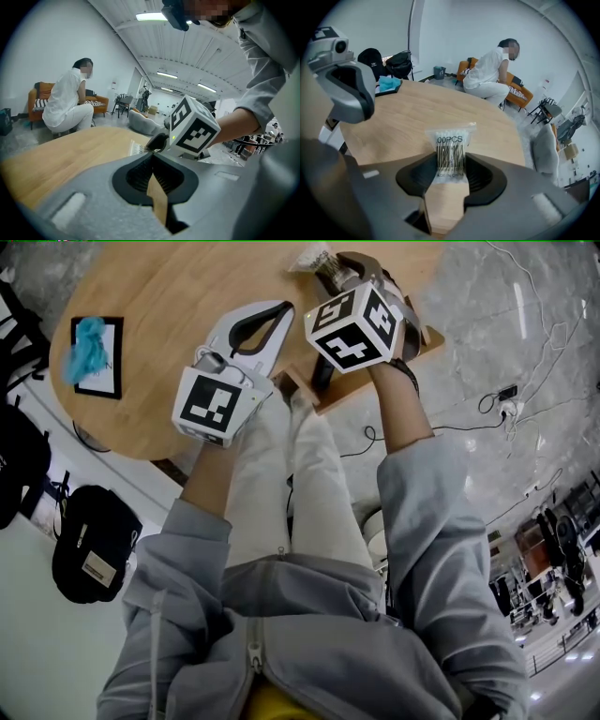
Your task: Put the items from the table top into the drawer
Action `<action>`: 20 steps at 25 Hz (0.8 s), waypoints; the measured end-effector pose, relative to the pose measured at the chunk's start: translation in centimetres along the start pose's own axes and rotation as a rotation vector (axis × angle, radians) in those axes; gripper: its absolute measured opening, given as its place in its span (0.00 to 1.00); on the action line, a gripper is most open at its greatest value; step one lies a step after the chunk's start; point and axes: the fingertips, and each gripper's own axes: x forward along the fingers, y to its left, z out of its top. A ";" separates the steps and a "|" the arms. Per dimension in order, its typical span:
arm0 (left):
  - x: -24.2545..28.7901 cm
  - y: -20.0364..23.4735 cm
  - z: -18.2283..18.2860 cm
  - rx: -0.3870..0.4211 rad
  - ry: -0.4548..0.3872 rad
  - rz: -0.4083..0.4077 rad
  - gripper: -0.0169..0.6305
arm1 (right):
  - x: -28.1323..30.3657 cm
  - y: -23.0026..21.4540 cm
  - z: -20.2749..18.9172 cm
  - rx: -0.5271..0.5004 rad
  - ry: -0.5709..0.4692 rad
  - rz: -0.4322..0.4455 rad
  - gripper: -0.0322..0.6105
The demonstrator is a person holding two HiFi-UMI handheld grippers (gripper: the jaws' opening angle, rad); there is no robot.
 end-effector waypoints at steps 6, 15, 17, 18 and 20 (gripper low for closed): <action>-1.3 -1.6 -0.6 0.017 0.000 -0.012 0.03 | -4.9 0.0 -2.5 0.119 -0.027 -0.097 0.32; -1.6 -4.4 -2.1 0.019 0.019 -0.042 0.03 | -9.6 2.4 -12.1 0.421 0.027 -0.196 0.32; -1.2 -5.1 -2.3 0.022 0.024 -0.055 0.03 | -9.6 3.7 -14.4 0.494 0.053 -0.197 0.32; -1.0 -5.5 -2.4 0.023 0.026 -0.063 0.03 | -9.5 4.3 -15.4 0.534 0.063 -0.194 0.32; -0.6 -6.3 -2.7 0.023 0.028 -0.075 0.03 | -9.0 5.4 -17.3 0.623 0.078 -0.181 0.32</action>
